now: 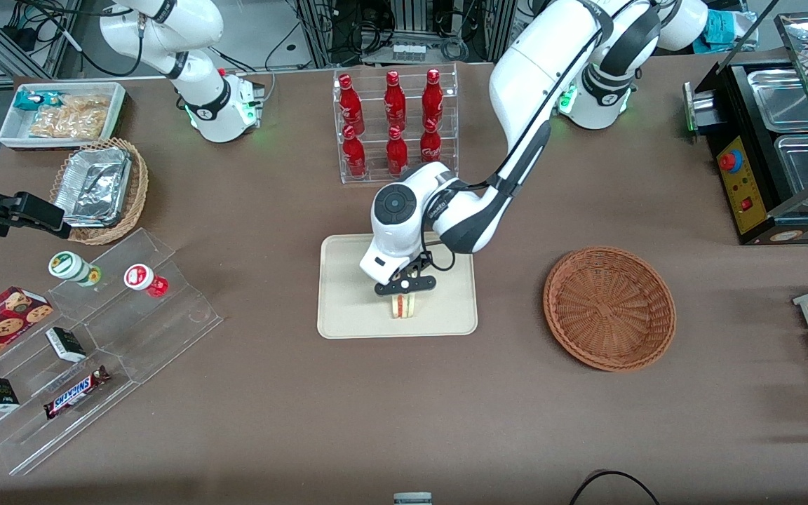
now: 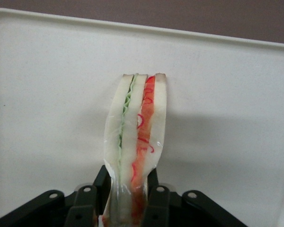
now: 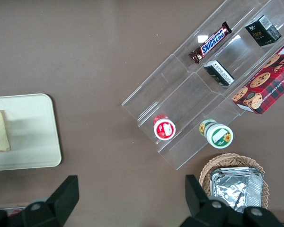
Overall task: Place sandwich from basket to tray
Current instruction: 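Lower the sandwich onto the tray and open the left gripper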
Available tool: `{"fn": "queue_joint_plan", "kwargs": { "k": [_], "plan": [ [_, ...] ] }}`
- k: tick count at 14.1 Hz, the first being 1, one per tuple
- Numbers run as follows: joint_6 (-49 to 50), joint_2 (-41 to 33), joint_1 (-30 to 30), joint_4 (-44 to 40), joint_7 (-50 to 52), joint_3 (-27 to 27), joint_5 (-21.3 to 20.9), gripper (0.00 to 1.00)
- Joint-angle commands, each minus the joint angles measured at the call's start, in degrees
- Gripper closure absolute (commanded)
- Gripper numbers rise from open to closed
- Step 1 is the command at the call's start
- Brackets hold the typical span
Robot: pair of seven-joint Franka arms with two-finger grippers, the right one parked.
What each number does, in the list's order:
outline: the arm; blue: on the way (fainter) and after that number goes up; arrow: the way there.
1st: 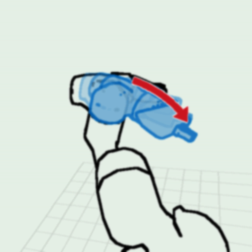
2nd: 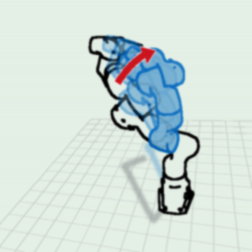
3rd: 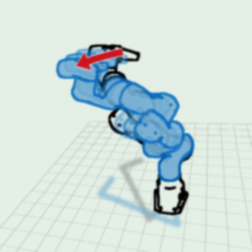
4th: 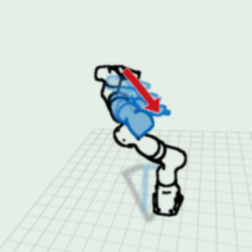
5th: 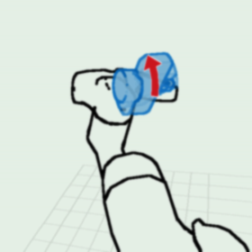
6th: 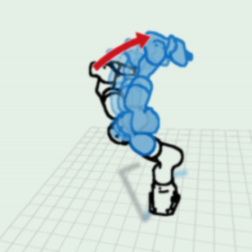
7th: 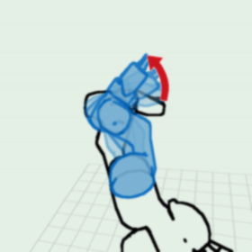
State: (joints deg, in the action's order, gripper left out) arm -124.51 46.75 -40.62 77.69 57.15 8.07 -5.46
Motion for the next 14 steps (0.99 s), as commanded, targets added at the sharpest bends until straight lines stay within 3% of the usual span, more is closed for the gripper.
{"fn": "queue_joint_plan", "kwargs": {
  "k": [1,8,11,14],
  "plan": [
    [0.49,0.10,-0.60,-2.45,2.61,-0.60,-0.07,0.00],
    [13.65,-11.49,1.06,-1.67,3.04,-2.17,-0.61,0.00],
    [22.10,-16.15,6.84,-0.88,5.52,-2.71,-0.51,0.00],
    [24.14,-22.21,10.62,6.57,0.62,-3.06,-0.87,0.00]
  ]
}}
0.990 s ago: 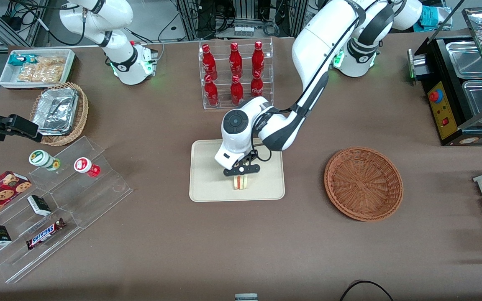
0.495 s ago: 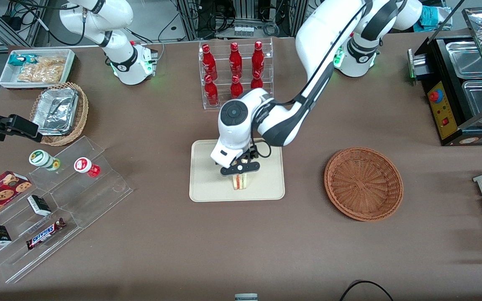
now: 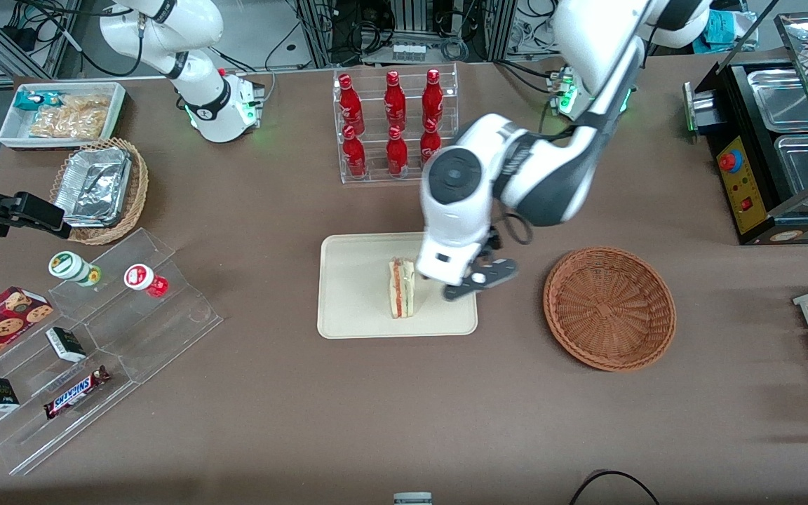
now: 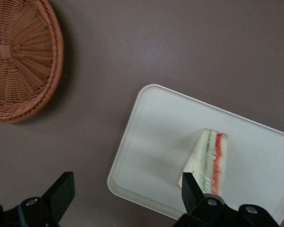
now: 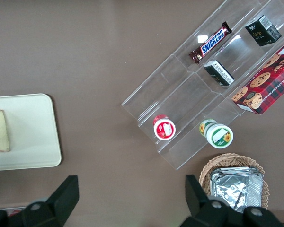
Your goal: Place sandwich from basket to tray
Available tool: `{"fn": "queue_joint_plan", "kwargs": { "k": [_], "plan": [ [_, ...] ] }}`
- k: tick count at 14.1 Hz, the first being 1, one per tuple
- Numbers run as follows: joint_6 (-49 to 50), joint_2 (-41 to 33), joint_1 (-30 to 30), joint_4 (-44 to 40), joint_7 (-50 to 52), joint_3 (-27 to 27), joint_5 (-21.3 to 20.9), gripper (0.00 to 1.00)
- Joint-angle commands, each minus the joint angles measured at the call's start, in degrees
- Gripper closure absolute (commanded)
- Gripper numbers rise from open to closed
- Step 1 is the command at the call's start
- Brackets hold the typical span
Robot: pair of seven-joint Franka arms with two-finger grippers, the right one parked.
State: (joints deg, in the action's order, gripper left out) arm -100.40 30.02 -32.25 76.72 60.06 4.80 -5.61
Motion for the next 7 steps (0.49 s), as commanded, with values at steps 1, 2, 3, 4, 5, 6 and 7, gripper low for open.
{"fn": "queue_joint_plan", "kwargs": {
  "k": [1,2,3,4,5,6,7],
  "plan": [
    [0.03,-8.20,4.37,10.87,-5.62,0.21,-0.72,0.00],
    [-0.14,-10.23,6.05,13.17,-7.92,0.21,-0.72,0.00],
    [-0.15,-11.73,8.15,15.02,-9.94,0.21,-0.72,0.00],
    [-0.06,-12.96,10.26,16.43,-12.05,0.21,-0.63,0.00],
    [0.03,-14.62,12.11,18.18,-14.77,0.21,-0.63,0.00],
    [-0.06,-16.64,14.22,20.20,-18.36,0.21,-0.29,0.00],
    [0.12,-18.66,16.50,21.79,-22.05,0.21,-0.11,0.00]
  ]
}}
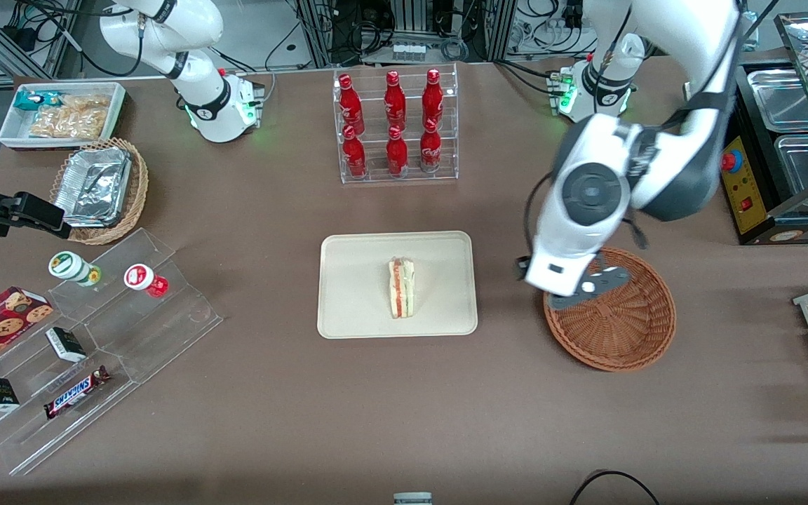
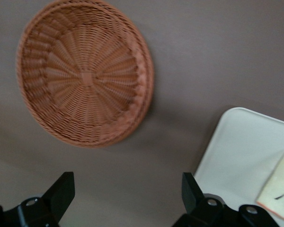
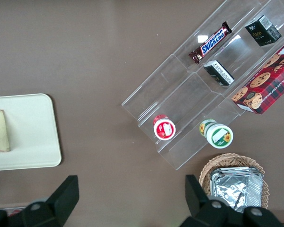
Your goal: Place sandwich from basket to tray
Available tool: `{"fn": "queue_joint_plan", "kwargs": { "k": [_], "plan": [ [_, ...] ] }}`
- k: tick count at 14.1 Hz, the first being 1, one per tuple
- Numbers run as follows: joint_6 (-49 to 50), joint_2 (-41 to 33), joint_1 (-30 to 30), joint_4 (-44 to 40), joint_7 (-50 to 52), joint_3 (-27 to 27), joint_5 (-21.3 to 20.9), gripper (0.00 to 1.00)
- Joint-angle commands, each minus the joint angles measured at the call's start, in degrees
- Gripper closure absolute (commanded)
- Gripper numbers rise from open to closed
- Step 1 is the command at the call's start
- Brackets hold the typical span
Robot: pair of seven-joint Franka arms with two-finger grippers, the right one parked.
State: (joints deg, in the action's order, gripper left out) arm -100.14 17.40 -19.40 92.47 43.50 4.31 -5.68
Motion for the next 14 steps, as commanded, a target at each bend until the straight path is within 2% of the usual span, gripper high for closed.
{"fn": "queue_joint_plan", "kwargs": {
  "k": [1,4,5,6,11,14],
  "plan": [
    [0.29,-8.15,5.06,7.71,-8.66,0.70,0.06,0.00],
    [1.88,-16.22,8.84,13.15,-17.89,0.70,0.84,0.00],
    [2.57,-17.73,11.46,13.78,-21.32,1.04,3.29,0.00],
    [4.93,-18.62,12.62,13.44,-24.74,1.66,4.70,0.00],
    [11.18,-21.08,18.07,9.58,-37.67,1.93,4.98,0.00],
    [11.90,-21.79,20.28,6.86,-40.42,1.67,4.81,0.00]
  ]
}}
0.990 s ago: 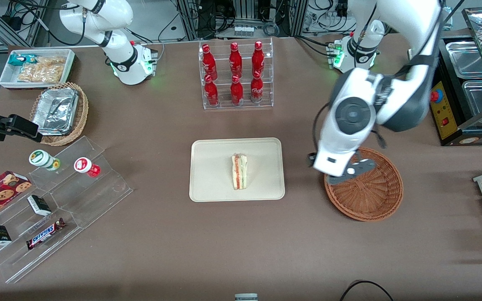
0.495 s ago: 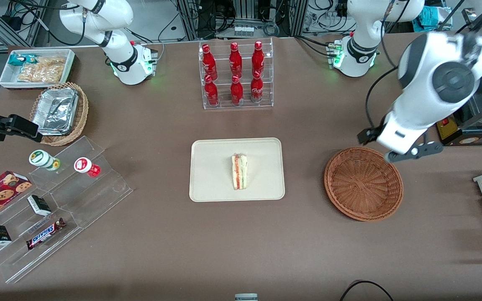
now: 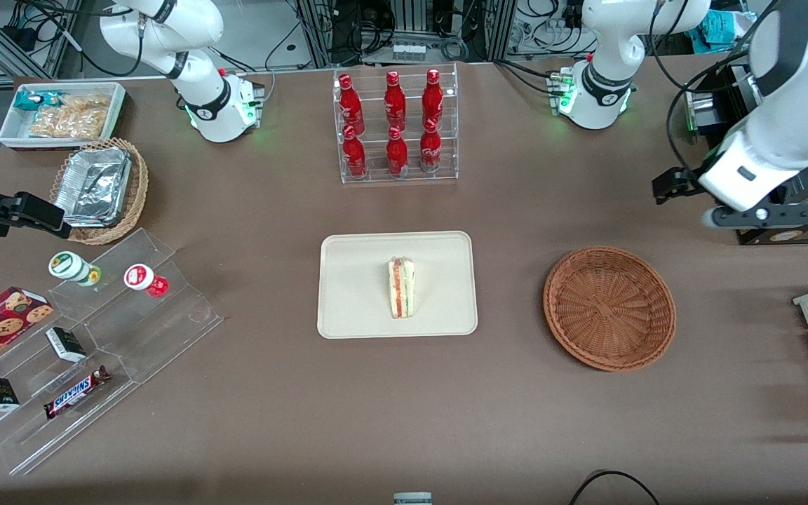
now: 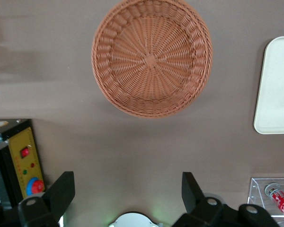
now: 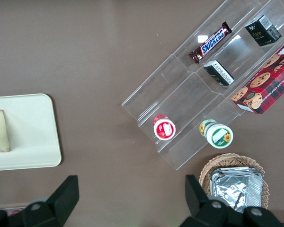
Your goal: Place sandwich from basket to tray
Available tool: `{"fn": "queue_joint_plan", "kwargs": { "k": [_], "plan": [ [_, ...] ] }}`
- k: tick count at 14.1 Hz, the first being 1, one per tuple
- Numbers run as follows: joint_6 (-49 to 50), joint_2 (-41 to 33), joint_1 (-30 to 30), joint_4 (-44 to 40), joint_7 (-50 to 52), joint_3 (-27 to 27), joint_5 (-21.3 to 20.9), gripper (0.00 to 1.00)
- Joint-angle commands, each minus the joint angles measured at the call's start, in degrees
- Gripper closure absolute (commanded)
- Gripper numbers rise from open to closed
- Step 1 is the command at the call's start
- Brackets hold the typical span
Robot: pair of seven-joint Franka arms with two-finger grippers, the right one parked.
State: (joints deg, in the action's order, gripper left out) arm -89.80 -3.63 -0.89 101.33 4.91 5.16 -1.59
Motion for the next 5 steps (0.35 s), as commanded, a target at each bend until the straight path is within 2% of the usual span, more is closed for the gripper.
{"fn": "queue_joint_plan", "kwargs": {
  "k": [1,5],
  "plan": [
    [0.95,-0.59,1.77,-2.62,-1.74,0.55,0.36,0.00],
    [-1.61,2.05,1.77,-6.40,-1.30,-1.56,0.80,0.00]
  ]
}}
